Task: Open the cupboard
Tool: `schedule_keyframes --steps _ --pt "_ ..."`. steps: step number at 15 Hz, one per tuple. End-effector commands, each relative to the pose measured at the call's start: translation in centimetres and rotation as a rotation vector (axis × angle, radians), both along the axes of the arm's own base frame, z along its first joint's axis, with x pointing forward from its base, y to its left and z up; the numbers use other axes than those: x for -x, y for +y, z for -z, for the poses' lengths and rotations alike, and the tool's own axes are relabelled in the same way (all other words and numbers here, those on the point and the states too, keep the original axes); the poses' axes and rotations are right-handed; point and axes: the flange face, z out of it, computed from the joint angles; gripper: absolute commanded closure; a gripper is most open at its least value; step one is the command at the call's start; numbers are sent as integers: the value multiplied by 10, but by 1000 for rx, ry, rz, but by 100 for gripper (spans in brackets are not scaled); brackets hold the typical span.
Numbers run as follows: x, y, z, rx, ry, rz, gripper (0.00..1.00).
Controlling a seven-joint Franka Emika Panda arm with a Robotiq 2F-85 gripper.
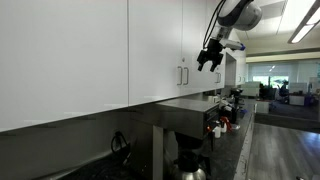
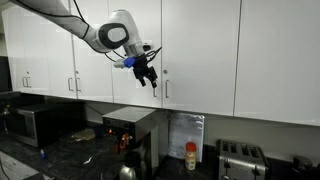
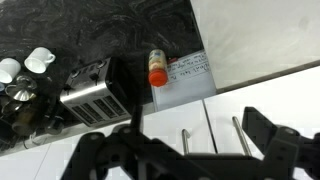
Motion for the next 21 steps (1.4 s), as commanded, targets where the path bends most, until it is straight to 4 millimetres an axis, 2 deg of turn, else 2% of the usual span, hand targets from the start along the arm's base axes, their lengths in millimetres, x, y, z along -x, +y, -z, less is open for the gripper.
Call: schedule_keyframes --steps 1,6,11,21 --pt "-30 -10 4 28 -5 -14 0" --pt "-58 -20 8 42 -5 -4 0" --pt "-79 -23 12 51 -3 -6 0" --pt "-99 -22 14 81 -29 -15 0"
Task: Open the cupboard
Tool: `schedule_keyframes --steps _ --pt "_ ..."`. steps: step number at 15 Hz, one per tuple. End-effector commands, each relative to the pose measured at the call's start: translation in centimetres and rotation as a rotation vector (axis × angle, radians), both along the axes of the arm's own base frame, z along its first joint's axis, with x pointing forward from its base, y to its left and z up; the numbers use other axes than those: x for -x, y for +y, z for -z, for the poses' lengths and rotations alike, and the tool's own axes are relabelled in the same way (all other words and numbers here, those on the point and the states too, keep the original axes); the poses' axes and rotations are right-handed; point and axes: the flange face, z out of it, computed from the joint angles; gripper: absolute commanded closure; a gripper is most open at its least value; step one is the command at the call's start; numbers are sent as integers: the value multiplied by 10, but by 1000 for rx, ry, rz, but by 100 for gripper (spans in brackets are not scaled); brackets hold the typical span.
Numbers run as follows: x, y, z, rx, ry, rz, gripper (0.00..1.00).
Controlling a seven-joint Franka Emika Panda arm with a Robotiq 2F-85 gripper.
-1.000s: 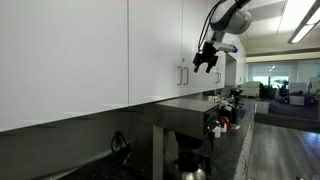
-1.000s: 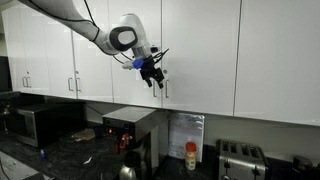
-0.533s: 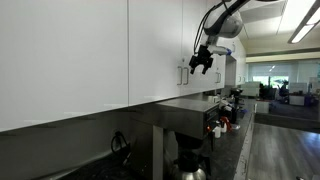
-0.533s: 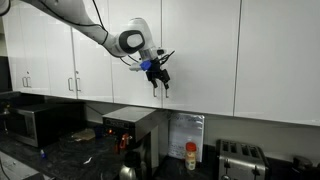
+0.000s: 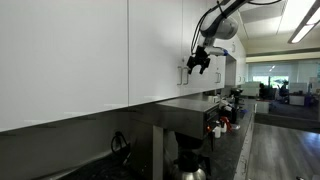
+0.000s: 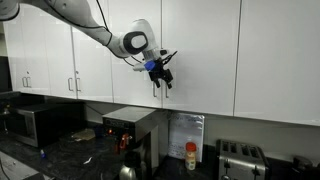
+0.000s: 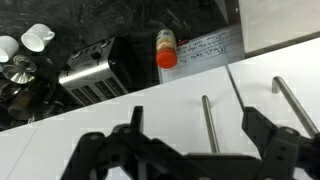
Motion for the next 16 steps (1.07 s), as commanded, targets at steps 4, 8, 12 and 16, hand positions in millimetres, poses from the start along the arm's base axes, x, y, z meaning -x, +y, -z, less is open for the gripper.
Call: schedule_keyframes --steps 4,8,12,16 --pt "0 10 2 108 -76 -35 0" --pt "8 28 9 161 -107 -57 0" --pt "16 48 21 220 -135 -66 0" --pt "26 62 25 304 -173 -57 0"
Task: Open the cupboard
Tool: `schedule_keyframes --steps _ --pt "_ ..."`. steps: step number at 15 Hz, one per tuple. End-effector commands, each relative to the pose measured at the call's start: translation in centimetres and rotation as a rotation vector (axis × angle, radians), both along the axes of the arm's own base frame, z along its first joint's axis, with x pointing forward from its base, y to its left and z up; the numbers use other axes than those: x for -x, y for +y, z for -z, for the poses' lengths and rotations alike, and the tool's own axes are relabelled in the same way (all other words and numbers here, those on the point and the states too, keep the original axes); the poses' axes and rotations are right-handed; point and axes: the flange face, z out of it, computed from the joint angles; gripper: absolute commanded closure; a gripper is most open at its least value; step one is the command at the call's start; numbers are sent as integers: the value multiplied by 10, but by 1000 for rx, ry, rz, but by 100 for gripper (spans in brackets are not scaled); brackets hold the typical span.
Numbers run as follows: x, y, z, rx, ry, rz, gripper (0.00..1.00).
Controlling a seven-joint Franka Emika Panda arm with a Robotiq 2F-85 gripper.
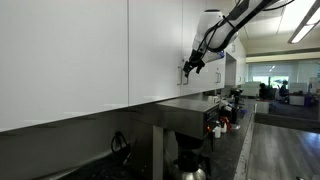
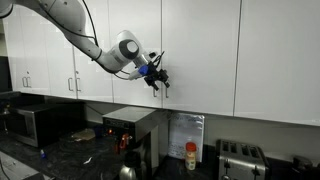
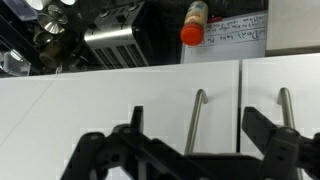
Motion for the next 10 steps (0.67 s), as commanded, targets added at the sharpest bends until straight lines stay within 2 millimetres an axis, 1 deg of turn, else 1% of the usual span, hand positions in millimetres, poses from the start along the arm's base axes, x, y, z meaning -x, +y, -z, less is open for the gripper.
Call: schedule_keyframes --steps 1,4,10 --pt "17 10 2 60 -51 3 0" --pt "21 10 2 104 -84 32 0" --pt "18 4 8 146 -130 85 0"
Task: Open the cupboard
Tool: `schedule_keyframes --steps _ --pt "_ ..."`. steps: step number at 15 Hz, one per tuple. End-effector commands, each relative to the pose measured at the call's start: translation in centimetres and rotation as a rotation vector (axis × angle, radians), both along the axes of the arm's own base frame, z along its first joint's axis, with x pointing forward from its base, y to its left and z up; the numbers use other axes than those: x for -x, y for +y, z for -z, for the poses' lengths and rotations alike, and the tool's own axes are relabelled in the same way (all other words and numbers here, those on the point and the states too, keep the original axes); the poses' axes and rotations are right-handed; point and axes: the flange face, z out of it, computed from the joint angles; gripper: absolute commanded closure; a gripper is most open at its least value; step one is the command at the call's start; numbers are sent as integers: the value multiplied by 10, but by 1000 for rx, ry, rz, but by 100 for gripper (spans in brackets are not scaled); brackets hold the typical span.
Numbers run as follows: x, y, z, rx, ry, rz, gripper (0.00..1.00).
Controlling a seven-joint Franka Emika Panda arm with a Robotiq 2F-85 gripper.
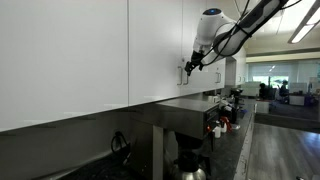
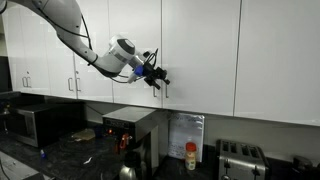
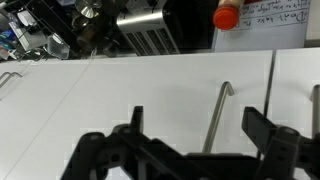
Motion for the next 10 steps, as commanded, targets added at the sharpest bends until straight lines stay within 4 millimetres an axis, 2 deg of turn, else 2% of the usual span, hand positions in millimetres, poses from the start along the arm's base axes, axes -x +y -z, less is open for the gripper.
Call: schedule_keyframes --steps 1,10 --pt "3 -6 4 20 -28 14 0" --pt "-4 -8 3 4 -134 100 0"
